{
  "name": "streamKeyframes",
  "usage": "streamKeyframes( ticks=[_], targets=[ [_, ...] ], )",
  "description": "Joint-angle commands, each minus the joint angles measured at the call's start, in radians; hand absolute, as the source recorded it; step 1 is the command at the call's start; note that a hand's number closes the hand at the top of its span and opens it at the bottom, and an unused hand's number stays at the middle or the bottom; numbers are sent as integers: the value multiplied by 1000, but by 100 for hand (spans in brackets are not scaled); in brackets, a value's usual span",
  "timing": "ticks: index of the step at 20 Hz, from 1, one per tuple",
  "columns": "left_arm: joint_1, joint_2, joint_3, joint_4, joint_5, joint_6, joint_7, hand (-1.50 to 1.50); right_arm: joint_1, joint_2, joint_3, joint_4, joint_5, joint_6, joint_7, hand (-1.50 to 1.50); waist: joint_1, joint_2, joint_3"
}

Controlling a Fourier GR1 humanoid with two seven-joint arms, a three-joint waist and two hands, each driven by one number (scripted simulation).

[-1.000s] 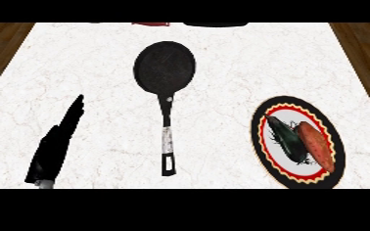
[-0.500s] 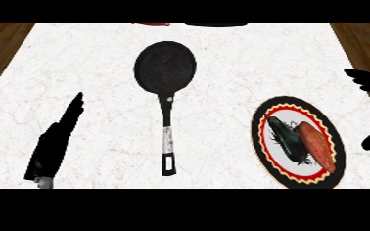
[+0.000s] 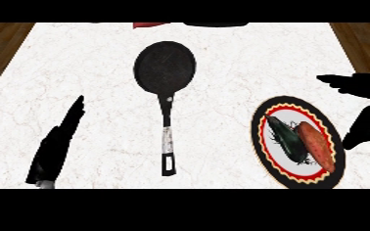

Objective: Pick the sweet potato from the plate and place it in the pan

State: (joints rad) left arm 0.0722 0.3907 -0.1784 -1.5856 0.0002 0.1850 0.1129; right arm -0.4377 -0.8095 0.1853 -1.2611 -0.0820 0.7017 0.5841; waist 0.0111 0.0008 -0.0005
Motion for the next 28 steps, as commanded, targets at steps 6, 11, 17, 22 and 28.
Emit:
streamKeyframes(
  ticks=[6, 11, 17, 22, 28],
  targets=[
    [49, -52, -15, -44, -76, 18, 3, 0, -16, 74, 24, 2, 69, 103, 139, -150, -2, -1, 0],
    [24, -45, 46, -16, -52, -42, 11, 0, -8, 134, 20, -15, 103, 131, 158, -150, -3, -1, 0],
    [-45, -89, 70, 79, -74, -55, -24, 0, 9, 168, 14, 8, 182, 137, 197, -150, -9, 0, 0],
    [28, -105, 46, -49, -120, -46, 51, 0, 70, 191, 18, -2, 264, 118, 157, -150, -8, -1, 1],
    [-23, -113, 96, -18, -110, -106, 49, 0, 71, 202, -33, -12, 295, 188, 177, -150, -8, -1, 0]
  ],
)
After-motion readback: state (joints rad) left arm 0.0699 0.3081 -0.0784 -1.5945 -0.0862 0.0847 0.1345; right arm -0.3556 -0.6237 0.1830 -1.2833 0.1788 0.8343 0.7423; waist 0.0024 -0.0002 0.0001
